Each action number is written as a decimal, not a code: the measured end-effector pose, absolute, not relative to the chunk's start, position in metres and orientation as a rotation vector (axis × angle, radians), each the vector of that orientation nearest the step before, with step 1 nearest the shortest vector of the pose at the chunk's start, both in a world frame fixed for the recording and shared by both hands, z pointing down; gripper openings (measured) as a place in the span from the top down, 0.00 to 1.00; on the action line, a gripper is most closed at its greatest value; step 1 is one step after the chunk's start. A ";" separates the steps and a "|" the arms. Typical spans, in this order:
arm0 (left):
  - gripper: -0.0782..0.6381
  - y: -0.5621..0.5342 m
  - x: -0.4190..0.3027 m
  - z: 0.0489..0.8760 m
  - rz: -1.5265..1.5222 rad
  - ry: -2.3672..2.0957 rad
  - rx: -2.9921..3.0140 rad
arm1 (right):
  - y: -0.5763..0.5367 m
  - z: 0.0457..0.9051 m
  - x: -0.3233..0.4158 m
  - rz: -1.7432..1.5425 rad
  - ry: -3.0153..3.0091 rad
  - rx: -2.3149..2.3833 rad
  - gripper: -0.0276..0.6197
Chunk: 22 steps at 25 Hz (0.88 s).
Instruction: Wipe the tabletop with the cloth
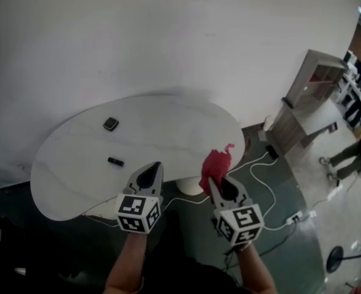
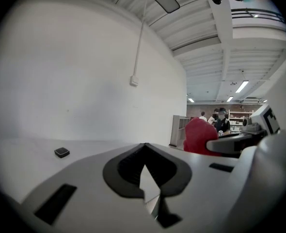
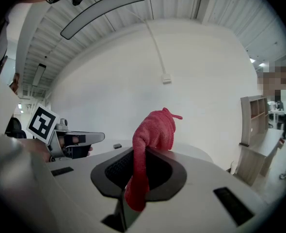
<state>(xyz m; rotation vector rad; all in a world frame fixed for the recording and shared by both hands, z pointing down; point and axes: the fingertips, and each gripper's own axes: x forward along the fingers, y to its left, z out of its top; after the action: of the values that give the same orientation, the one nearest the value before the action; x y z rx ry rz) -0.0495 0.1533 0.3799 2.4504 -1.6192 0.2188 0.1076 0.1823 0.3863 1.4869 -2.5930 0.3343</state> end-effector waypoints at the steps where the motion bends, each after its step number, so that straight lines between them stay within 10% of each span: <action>1: 0.89 0.137 -0.052 0.383 0.220 -1.608 2.451 | 0.167 0.389 0.104 0.345 -2.586 1.486 0.89; 22: 0.89 -0.084 -0.080 0.415 0.282 -1.477 2.431 | -0.046 0.423 0.029 0.538 -2.521 1.365 0.89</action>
<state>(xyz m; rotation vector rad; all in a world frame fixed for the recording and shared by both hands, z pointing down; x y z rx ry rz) -0.0795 -0.0843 0.4148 2.4312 -1.4772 0.2820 0.0295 -0.0463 0.4225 1.3648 -2.5210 0.5382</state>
